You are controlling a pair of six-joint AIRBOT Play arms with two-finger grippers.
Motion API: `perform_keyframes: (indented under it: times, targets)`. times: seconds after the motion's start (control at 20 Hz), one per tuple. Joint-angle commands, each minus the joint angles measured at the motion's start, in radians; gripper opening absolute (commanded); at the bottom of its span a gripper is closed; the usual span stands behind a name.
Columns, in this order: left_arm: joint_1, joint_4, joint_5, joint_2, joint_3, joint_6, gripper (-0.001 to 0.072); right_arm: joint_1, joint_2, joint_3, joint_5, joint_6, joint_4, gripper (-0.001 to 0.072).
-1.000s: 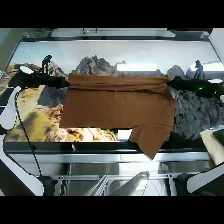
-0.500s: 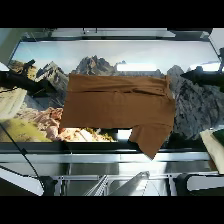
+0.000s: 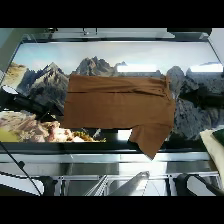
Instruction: Fold the shirts.
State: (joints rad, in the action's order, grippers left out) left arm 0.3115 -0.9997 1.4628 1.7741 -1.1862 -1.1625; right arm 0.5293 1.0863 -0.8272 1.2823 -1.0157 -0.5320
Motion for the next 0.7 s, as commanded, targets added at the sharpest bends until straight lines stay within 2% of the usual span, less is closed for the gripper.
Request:
perform_keyframes:
  times: [0.0, 0.05, 0.1, 0.15, 0.2, 0.25, 0.5, 0.65]
  targets:
    - [-0.079, 0.023, 0.049, 0.058, 0.01, 0.035, 0.0573, 0.007, -0.181, 0.098, -0.029, -0.183, -0.197, 0.0015]
    - [-0.108, 0.043, 0.056, 0.067, 0.003, 0.037, 0.0563, 0.007, -0.21, 0.105, -0.026, -0.248, -0.269, 0.0016]
    - [-0.139, 0.059, 0.051, 0.071, 0.001, 0.055, 0.0426, 0.007, -0.235, 0.116, -0.018, -0.32, -0.336, 0.0023]
    - [-0.162, 0.056, 0.047, 0.071, 0.001, 0.076, 0.0154, 0.007, -0.253, 0.134, -0.009, -0.38, -0.403, 0.0138]
    - [-0.179, 0.056, 0.047, 0.069, 0.001, 0.108, 0.0013, 0.007, -0.26, 0.159, 0.003, -0.425, -0.449, 0.0355]
    - [-0.187, 0.056, 0.043, 0.069, 0.001, 0.108, 0.0012, 0.007, -0.26, 0.192, 0.018, -0.445, -0.464, 0.04]
    - [-0.156, 0.058, 0.051, 0.069, 0.002, 0.095, 0.0012, 0.005, -0.222, 0.454, -0.087, -0.443, -0.389, 0.04]
    - [-0.129, 0.059, 0.073, 0.069, 0.002, 0.095, 0.0012, 0.005, -0.15, 0.576, -0.189, -0.338, -0.269, 0.0397]
